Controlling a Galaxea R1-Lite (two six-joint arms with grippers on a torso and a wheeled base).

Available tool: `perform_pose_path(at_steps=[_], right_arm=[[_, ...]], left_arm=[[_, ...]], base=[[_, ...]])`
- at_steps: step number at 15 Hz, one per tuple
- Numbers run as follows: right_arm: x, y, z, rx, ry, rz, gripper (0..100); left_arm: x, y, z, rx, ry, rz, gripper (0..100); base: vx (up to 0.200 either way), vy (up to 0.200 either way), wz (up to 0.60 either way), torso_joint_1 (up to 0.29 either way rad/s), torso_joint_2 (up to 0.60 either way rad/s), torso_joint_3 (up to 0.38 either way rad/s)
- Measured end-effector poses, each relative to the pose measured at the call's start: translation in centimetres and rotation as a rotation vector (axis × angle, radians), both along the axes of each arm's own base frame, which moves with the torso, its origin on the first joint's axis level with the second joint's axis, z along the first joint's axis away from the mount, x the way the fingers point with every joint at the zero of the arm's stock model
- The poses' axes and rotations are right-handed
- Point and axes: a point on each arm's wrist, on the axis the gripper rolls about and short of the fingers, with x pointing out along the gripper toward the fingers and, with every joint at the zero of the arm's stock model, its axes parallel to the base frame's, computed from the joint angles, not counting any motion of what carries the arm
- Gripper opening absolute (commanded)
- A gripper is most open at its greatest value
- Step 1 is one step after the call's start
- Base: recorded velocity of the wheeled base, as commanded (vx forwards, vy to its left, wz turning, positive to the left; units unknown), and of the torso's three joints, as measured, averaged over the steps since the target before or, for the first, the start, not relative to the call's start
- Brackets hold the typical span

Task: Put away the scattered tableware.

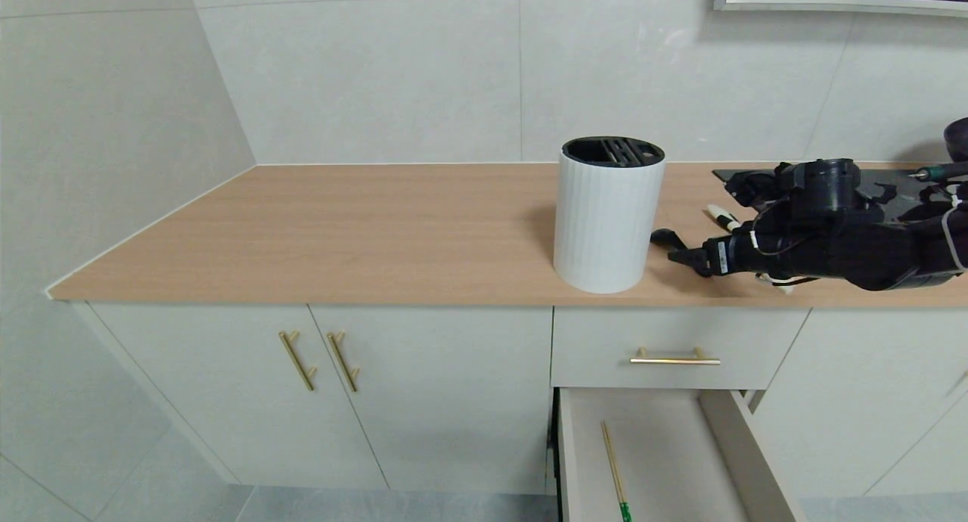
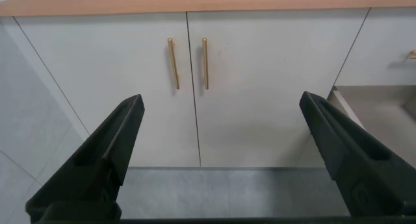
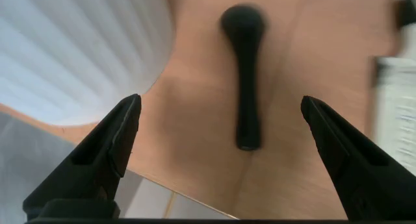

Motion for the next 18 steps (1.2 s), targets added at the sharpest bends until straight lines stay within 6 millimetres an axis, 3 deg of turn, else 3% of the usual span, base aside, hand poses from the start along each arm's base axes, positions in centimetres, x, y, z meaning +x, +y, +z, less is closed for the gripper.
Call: perform_pose_path(at_steps=[5, 18], right_arm=[[1.3, 0.0, -0.8, -0.019, -0.071, -0.012, 100], [3.8, -0.1, -3.7, -0.049, -0.042, -0.077, 100]], left_arm=[[0.0, 0.0, 0.0, 0.0, 0.0, 0.0, 100], [0.0, 0.0, 0.0, 0.0, 0.0, 0.0, 100]], base=[[0.0, 0.0, 0.0, 0.0, 0.0, 0.0], [0.0, 0.0, 0.0, 0.0, 0.0, 0.0]])
